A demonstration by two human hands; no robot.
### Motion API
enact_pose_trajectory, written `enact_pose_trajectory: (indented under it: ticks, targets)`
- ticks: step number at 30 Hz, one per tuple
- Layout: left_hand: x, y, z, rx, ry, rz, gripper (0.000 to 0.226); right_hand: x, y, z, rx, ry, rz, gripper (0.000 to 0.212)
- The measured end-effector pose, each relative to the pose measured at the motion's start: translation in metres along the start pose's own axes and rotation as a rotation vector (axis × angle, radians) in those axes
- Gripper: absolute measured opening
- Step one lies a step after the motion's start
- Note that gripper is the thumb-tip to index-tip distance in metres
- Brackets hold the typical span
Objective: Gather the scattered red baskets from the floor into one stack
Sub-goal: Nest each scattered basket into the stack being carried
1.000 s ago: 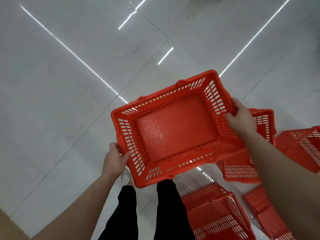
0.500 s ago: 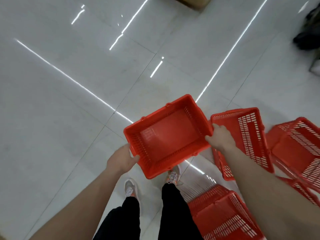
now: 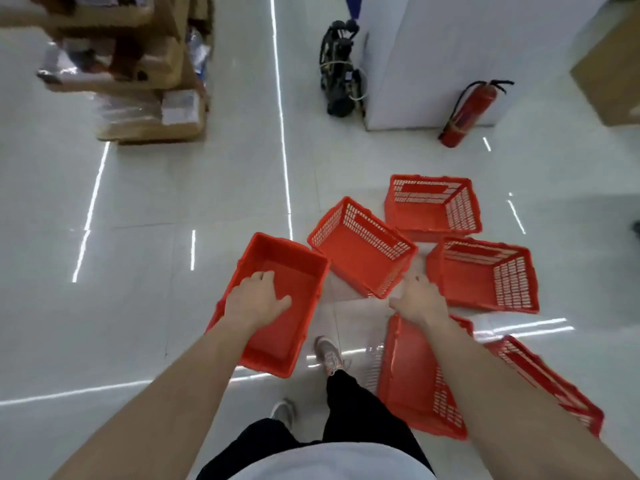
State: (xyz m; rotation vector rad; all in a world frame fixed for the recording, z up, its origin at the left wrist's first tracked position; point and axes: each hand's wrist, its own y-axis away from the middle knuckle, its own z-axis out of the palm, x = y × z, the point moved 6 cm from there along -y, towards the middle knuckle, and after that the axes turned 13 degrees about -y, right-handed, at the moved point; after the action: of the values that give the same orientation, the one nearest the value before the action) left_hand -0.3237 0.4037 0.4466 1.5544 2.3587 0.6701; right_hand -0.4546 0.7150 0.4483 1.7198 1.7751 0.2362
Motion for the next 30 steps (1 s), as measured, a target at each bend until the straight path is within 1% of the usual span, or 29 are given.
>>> enact_pose_trajectory:
  ticks: [3, 5, 8, 11, 15, 19, 25, 27, 30]
  targets:
    - [0.047, 0.022, -0.009, 0.011, -0.104, 0.179, 0.075, 0.086, 0.078, -0.002, 0.05, -0.084, 0.227, 0.065]
    - [0.082, 0.038, -0.015, 0.011, -0.162, 0.288, 0.073, 0.14, 0.132, 0.002, 0.066, -0.127, 0.372, 0.069]
    - [0.141, 0.06, -0.02, -0.006, -0.235, 0.435, 0.07, 0.209, 0.208, 0.007, 0.13, -0.26, 0.552, 0.073]
    - [0.211, 0.086, -0.02, -0.013, -0.317, 0.591, 0.075, 0.263, 0.273, 0.008, 0.215, -0.375, 0.686, 0.073]
    - [0.309, 0.128, -0.007, 0.015, -0.401, 0.774, 0.077, 0.33, 0.337, 0.006, 0.291, -0.475, 0.826, 0.073]
    - [0.403, 0.171, 0.025, 0.004, -0.494, 0.918, 0.074, 0.402, 0.379, 0.003, 0.343, -0.522, 0.903, 0.073]
    - [0.54, 0.231, 0.086, 0.026, -0.611, 1.037, 0.067, 0.533, 0.409, -0.009, 0.341, -0.49, 0.903, 0.073]
    - [0.581, 0.248, 0.106, 0.04, -0.628, 1.033, 0.07, 0.579, 0.415, -0.013, 0.314, -0.472, 0.899, 0.071]
    - [0.63, 0.269, 0.132, -0.004, -0.601, 1.007, 0.071, 0.639, 0.424, -0.024, 0.286, -0.468, 0.895, 0.067]
